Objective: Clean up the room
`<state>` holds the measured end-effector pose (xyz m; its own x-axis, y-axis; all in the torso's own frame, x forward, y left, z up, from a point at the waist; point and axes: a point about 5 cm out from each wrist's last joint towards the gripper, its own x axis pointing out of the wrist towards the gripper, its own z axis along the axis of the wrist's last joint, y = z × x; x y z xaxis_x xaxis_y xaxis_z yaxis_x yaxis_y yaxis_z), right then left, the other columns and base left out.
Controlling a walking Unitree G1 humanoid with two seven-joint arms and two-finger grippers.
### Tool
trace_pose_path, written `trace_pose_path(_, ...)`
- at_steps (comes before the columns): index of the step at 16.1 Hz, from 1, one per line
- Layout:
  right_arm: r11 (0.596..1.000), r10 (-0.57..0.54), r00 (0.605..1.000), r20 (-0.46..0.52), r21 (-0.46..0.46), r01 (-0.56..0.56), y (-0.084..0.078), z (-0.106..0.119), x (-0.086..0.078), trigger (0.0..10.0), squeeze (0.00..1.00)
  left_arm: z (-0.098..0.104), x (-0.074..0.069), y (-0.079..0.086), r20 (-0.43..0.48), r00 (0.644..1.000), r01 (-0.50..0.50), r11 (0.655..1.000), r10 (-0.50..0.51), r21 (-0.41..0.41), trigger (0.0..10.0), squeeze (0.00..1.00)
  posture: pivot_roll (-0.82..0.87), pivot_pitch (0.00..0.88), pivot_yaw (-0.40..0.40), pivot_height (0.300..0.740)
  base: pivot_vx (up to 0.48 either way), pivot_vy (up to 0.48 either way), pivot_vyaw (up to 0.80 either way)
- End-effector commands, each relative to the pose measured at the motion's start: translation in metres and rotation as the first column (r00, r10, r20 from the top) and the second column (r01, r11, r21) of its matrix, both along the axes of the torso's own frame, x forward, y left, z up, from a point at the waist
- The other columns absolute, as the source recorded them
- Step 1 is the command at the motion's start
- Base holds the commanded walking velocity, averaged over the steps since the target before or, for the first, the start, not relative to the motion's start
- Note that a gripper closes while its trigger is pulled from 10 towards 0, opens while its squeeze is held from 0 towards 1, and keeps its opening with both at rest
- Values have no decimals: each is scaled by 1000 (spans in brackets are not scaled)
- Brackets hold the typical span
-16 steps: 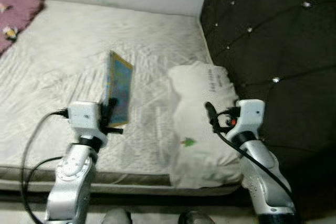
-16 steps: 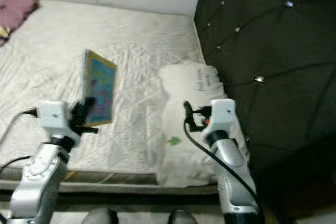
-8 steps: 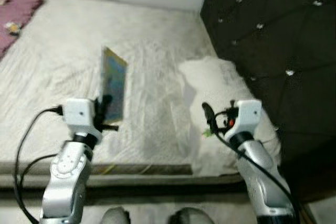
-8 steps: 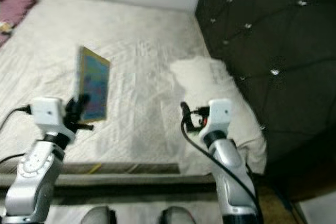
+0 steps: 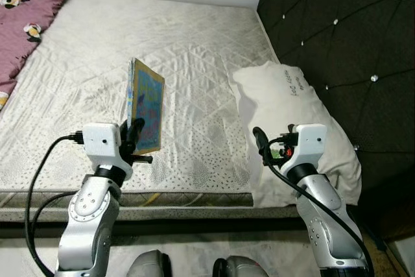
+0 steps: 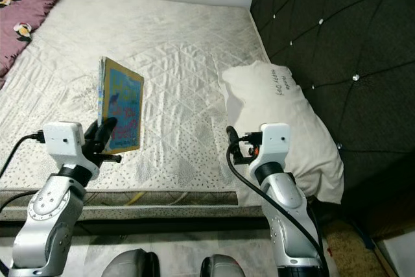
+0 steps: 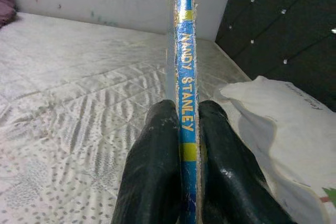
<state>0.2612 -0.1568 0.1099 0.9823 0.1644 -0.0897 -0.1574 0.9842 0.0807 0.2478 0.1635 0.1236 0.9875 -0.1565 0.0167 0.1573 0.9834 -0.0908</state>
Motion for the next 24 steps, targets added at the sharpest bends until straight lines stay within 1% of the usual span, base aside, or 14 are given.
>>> trace_pose_path(1,1000,-25,1000,6,-6,25,-5,3,-1,10000,0,12,1,-4,57,998,24,1000,-23,-9,10000,0,-19,91,-92,740,292,0,0)
trace_pose_path(11,1000,-23,1000,13,-9,24,-6,5,0,10000,0,12,2,-5,58,998,22,1000,-22,-7,10000,0,-21,85,-96,740,317,0,0)
trace_pose_path(14,1000,-27,1000,13,-13,27,-7,5,0,10000,0,9,3,-4,44,999,8,1000,-8,4,10000,0,-23,86,-96,740,0,0,0)
trace_pose_path(15,1000,-27,1000,13,-14,27,-7,5,0,10000,0,6,4,-4,27,1000,-3,999,2,38,10000,0,-23,86,-96,740,0,0,0)
trace_pose_path(16,999,-29,1000,13,-15,29,-8,5,0,10000,0,4,4,-3,20,999,-29,998,28,48,10000,0,-23,86,-96,740,0,0,0)
trace_pose_path(17,999,-31,999,14,-15,31,-8,6,0,10000,0,2,5,-3,-2,999,-41,999,41,24,10000,0,-23,86,-96,740,0,0,0)
trace_pose_path(19,999,-38,999,12,-8,38,-9,6,-1,10000,0,1,5,-1,-12,997,-77,995,78,71,10000,0,-22,96,-101,740,0,0,0)
trace_pose_path(21,999,-38,999,12,0,38,-8,7,-2,10000,0,1,2,3,9,999,-47,998,46,31,10000,0,-21,107,-102,740,0,0,0)
trace_pose_path(22,999,-37,999,9,3,37,-6,6,-4,10000,0,0,1,6,1,997,-71,996,71,54,10000,0,-20,110,-98,728,0,0,0)
trace_pose_path(24,999,-33,999,6,6,33,-5,5,-5,10000,0,-1,2,6,-3,997,-73,996,73,59,10000,0,-19,113,-96,699,0,0,0)
